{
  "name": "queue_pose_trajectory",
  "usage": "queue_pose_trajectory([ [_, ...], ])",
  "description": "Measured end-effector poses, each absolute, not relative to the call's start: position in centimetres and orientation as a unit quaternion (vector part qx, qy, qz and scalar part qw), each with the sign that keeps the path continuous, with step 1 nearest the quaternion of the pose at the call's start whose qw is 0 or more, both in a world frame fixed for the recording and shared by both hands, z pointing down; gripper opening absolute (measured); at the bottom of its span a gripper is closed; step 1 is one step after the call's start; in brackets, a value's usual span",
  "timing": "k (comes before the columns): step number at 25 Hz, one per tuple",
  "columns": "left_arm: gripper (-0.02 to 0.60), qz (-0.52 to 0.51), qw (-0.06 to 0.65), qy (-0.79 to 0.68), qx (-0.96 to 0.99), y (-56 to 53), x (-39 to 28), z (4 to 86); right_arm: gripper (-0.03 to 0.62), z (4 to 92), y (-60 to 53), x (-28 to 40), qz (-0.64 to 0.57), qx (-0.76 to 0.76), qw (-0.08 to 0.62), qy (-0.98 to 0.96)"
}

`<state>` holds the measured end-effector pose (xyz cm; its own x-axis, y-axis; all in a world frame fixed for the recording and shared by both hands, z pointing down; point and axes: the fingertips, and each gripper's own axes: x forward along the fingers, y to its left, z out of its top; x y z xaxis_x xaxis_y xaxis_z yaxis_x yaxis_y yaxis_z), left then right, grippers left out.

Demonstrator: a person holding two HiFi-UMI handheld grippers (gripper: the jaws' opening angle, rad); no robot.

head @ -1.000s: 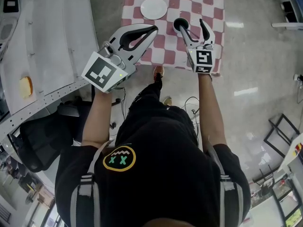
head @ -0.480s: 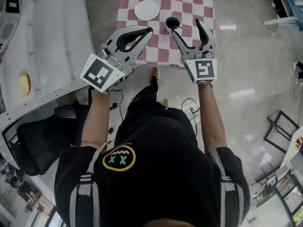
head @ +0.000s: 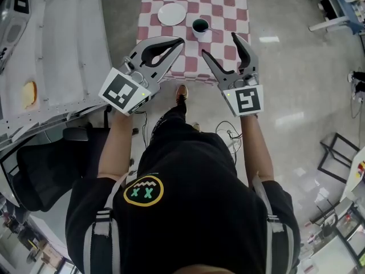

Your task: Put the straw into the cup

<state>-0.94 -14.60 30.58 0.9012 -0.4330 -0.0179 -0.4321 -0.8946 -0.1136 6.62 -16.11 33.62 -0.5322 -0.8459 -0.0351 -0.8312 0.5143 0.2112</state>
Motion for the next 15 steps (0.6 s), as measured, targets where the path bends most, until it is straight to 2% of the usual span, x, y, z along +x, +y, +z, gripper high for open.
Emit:
queue_pose_trajectory([
  [7, 0.018, -0.004, 0.060, 0.225, -0.972, -8.0, 0.2, 29.5, 0.278, 32.8, -9.0, 7.3, -0.108, 0.468, 0.044, -0.876],
  [15, 0.018, -0.019, 0.072, 0.237, -0.969, 0.6, 0.8, 29.4, 0.043, 31.2, 0.1, 8.8, -0.115, 0.471, 0.032, -0.874],
])
